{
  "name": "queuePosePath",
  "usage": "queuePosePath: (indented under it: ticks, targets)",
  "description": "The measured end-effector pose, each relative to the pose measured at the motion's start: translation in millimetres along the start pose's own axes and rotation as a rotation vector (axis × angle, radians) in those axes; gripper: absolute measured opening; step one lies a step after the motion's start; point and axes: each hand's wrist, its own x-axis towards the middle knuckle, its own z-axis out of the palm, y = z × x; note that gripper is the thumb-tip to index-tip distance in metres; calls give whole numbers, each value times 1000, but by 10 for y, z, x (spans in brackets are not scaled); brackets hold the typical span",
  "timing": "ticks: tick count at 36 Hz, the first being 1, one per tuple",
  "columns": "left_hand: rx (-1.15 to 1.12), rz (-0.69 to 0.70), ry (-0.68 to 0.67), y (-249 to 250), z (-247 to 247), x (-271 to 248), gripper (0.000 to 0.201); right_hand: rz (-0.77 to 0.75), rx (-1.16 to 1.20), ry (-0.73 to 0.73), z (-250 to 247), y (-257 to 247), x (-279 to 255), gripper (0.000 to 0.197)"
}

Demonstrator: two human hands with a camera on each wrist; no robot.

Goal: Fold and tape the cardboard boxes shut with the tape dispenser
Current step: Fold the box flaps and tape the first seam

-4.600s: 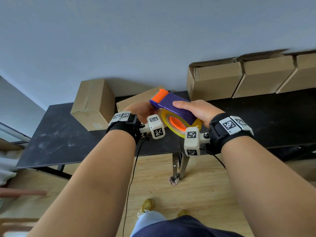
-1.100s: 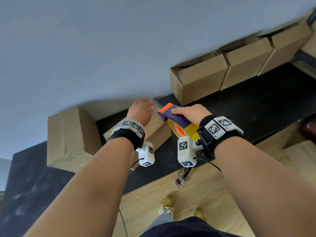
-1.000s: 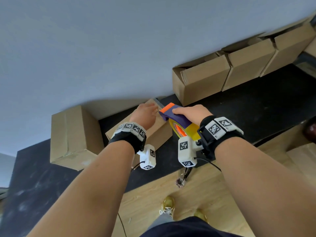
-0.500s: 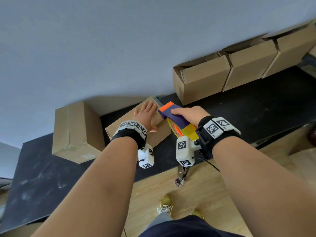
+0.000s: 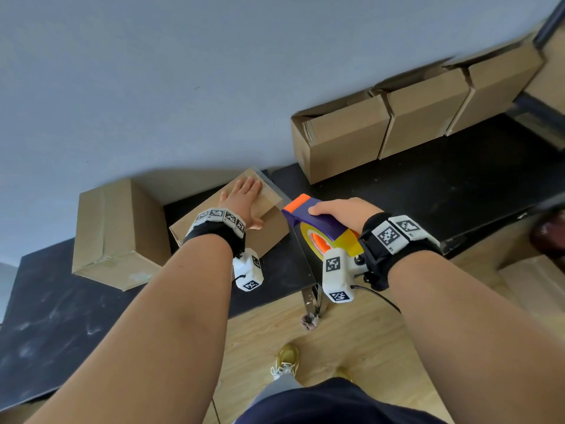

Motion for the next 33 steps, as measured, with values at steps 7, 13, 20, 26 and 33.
queuePosePath:
  ticks: [7,13,20,26,33]
  targets:
    - [-28,-8,9,-13,16,29,110,23,11,31,103,37,54,54]
    - [-92,-46,39,70,-19,76,100,37,24,57,252,29,151,51]
    - [-79,-90,171,134,7,158,63,52,40,48,258,-5,231,49]
    - [-109,-118,208,171,34,160,62,48,41,27,224,-26,269,48]
    - [-168,-117,211,129,126,177,64,60,109,-21,170,-83,362,49]
